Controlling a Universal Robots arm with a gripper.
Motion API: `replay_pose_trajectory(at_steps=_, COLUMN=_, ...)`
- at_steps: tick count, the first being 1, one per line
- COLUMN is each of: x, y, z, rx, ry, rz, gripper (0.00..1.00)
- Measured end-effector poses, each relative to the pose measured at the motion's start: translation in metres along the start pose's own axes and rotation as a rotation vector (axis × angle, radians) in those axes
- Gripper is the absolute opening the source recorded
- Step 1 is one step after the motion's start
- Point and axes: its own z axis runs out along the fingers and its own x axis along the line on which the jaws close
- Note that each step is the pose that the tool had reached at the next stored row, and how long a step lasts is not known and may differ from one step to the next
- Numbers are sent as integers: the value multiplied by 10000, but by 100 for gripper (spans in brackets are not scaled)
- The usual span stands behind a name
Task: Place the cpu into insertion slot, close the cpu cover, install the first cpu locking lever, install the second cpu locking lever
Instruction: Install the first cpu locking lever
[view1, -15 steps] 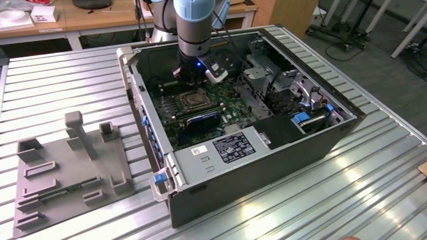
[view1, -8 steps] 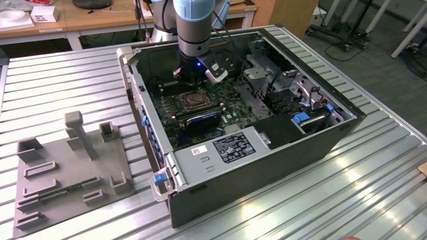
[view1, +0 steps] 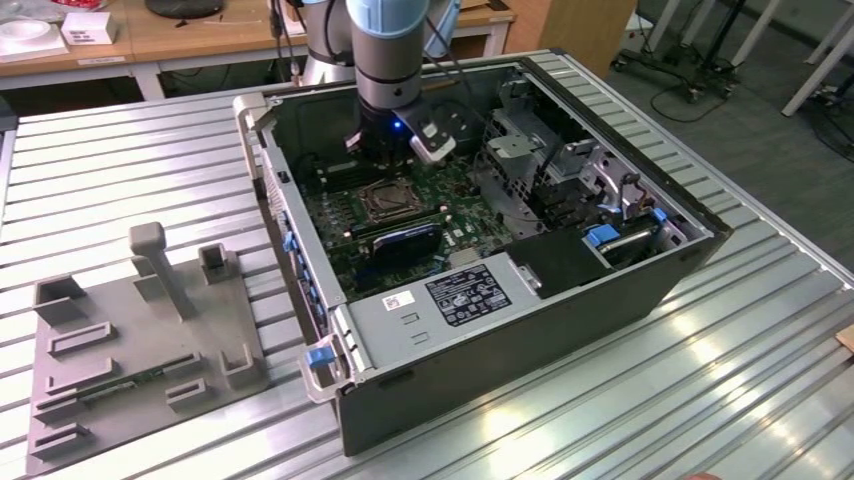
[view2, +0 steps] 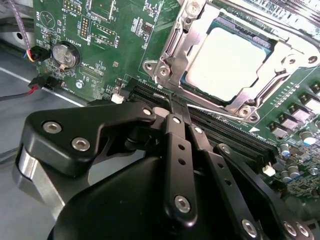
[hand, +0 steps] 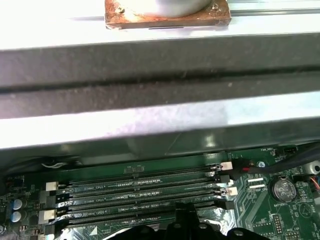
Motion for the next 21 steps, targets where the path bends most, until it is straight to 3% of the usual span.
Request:
replay_pose_trajectory(at_steps=7, x=-2, y=26, z=-31, rx=12, ry=-22, rz=85, gripper=11)
replay_pose_trajectory(at_steps=21, x=15, y=78, z=-22, rx=20, ry=-90, rz=349, gripper=11)
